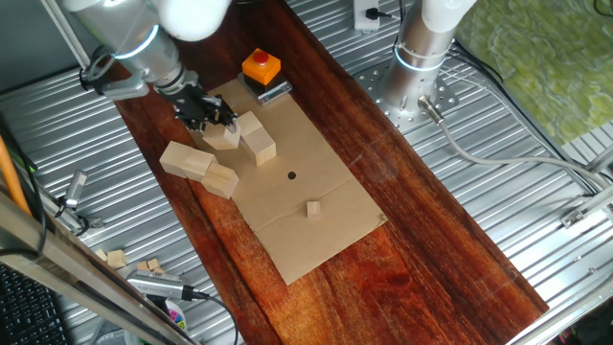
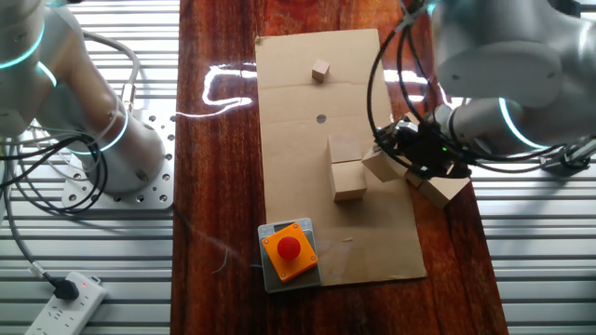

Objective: Stack the blocks into a pyramid shape

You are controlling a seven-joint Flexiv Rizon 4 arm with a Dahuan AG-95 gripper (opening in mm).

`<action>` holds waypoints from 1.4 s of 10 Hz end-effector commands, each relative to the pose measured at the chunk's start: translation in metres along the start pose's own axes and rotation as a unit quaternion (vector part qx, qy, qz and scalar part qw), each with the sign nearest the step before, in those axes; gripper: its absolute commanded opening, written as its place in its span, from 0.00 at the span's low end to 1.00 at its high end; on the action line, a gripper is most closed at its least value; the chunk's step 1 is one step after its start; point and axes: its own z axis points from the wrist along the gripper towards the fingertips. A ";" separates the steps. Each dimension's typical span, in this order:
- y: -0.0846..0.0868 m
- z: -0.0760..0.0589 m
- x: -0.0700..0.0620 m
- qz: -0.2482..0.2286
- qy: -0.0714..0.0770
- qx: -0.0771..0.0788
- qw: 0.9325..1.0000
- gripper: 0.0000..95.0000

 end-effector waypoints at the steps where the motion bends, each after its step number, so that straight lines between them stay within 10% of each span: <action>1: 0.002 0.001 0.001 -0.001 0.000 0.001 1.000 0.00; 7: 0.008 0.000 0.000 0.000 0.001 -0.006 1.000 0.00; 14: 0.115 -0.011 -0.021 0.028 0.006 0.032 0.999 0.00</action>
